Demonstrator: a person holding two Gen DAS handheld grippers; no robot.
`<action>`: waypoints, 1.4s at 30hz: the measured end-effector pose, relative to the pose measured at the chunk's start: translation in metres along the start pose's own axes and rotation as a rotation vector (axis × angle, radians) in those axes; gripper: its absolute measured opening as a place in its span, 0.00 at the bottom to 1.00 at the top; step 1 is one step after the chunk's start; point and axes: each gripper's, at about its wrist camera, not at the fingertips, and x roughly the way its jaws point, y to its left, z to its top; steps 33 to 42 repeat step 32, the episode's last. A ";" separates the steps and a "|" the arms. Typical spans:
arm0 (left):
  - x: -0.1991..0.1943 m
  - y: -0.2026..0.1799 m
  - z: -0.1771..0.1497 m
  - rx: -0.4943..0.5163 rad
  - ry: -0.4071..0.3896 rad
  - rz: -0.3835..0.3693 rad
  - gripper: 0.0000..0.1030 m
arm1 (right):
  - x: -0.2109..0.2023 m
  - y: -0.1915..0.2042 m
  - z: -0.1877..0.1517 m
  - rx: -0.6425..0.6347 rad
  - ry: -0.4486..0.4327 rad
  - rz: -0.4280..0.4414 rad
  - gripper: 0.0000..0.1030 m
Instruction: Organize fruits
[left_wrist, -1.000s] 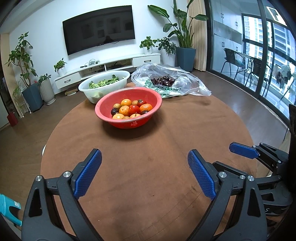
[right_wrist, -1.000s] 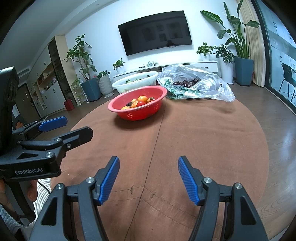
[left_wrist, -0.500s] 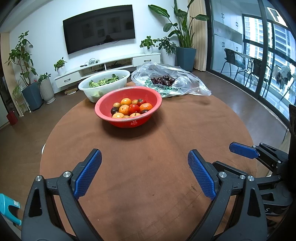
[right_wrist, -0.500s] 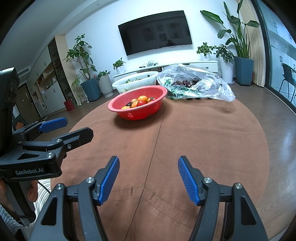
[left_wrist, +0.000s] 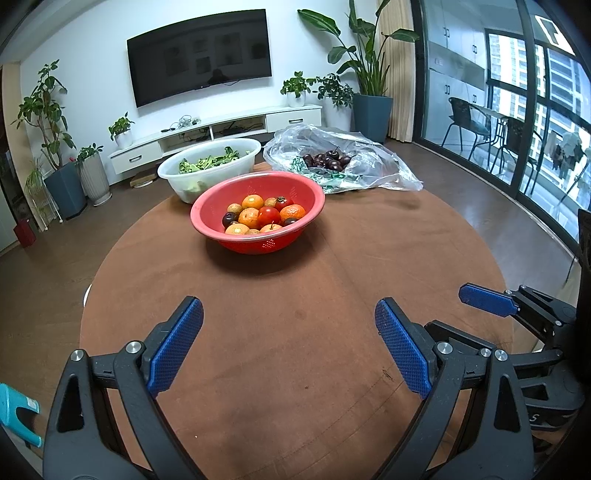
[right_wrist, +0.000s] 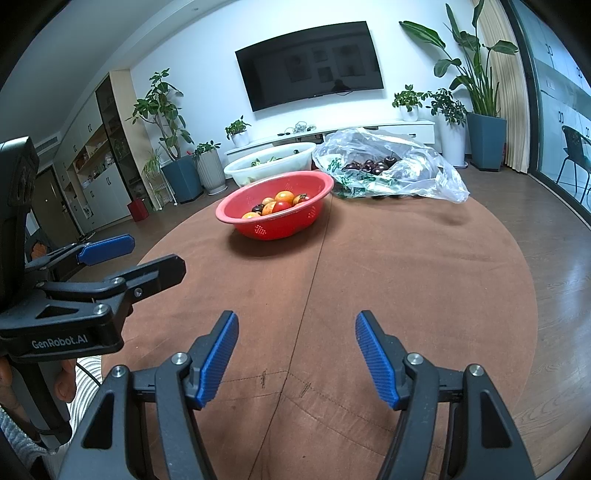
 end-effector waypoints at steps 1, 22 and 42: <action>0.000 0.000 0.000 0.000 0.000 0.000 0.92 | 0.000 0.000 0.000 0.000 0.000 0.000 0.67; -0.006 -0.001 -0.003 -0.056 -0.035 -0.115 0.92 | 0.000 -0.001 -0.001 0.000 0.003 0.001 0.67; -0.012 0.005 -0.005 -0.060 -0.083 0.012 0.92 | -0.001 0.001 -0.001 0.001 0.001 0.001 0.68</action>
